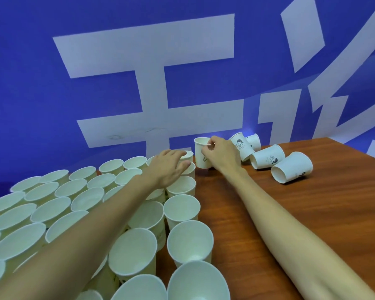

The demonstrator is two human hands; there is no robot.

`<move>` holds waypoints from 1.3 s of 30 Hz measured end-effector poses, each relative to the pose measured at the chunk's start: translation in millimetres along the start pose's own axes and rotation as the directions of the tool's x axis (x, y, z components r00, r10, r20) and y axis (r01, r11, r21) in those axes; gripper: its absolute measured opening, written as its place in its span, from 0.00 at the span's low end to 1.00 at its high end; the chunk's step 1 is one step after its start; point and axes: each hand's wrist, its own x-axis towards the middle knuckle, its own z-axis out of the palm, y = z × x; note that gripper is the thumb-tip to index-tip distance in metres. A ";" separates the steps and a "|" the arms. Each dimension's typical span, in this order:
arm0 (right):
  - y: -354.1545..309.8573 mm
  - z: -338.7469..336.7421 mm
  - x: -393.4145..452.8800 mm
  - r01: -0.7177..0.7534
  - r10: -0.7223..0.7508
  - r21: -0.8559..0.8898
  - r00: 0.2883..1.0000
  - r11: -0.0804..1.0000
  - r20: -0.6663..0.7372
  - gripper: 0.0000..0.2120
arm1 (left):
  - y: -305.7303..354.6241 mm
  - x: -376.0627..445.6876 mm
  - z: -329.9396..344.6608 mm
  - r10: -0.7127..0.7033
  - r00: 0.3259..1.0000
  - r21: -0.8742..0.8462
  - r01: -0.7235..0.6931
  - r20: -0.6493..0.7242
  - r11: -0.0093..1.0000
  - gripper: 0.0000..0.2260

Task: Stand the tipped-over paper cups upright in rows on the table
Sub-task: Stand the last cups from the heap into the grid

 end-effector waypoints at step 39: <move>74.7 3.5 -2.1 -0.364 0.339 0.098 0.917 0.926 0.208 0.06 | 8.1 0.1 8.6 0.014 0.999 0.038 -0.015 0.031 0.999 0.22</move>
